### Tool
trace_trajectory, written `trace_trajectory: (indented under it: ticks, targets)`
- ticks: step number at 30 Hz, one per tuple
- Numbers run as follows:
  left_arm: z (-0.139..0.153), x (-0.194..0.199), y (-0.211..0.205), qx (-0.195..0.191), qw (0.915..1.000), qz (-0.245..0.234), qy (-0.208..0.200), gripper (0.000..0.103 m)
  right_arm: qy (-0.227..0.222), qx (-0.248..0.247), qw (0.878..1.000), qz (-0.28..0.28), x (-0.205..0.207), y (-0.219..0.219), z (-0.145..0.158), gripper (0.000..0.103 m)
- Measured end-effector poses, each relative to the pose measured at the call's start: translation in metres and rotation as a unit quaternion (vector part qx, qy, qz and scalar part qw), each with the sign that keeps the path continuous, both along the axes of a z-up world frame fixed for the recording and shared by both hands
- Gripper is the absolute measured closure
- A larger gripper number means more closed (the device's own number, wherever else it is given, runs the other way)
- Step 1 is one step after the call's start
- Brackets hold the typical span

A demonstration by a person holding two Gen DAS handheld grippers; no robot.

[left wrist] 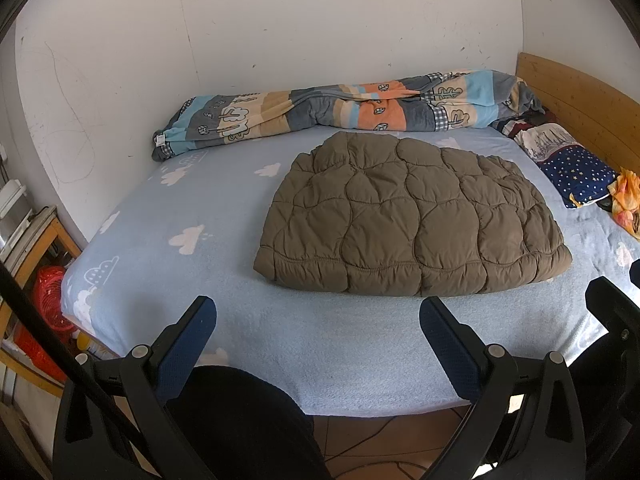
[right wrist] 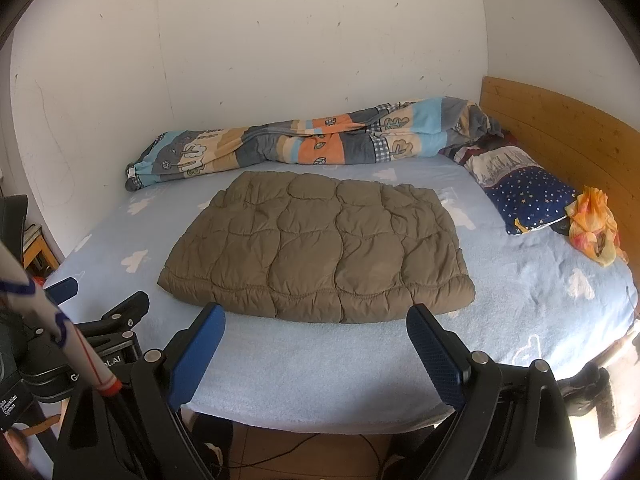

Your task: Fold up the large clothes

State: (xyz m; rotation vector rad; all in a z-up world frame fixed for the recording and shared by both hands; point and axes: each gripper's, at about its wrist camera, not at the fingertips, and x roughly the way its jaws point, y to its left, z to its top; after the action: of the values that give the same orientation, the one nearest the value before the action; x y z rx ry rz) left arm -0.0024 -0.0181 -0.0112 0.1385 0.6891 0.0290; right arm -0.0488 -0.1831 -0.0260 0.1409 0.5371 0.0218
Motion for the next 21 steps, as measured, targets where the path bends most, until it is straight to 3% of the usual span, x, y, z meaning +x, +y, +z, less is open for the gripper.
trace_trajectory:
  ticks: [21]
  targets:
    - [0.0001,0.0003,0.001,-0.001,1.0,-0.001,0.0,0.002,0.003,0.0,1.0,0.003,-0.002,-0.0043,-0.0043,0.008]
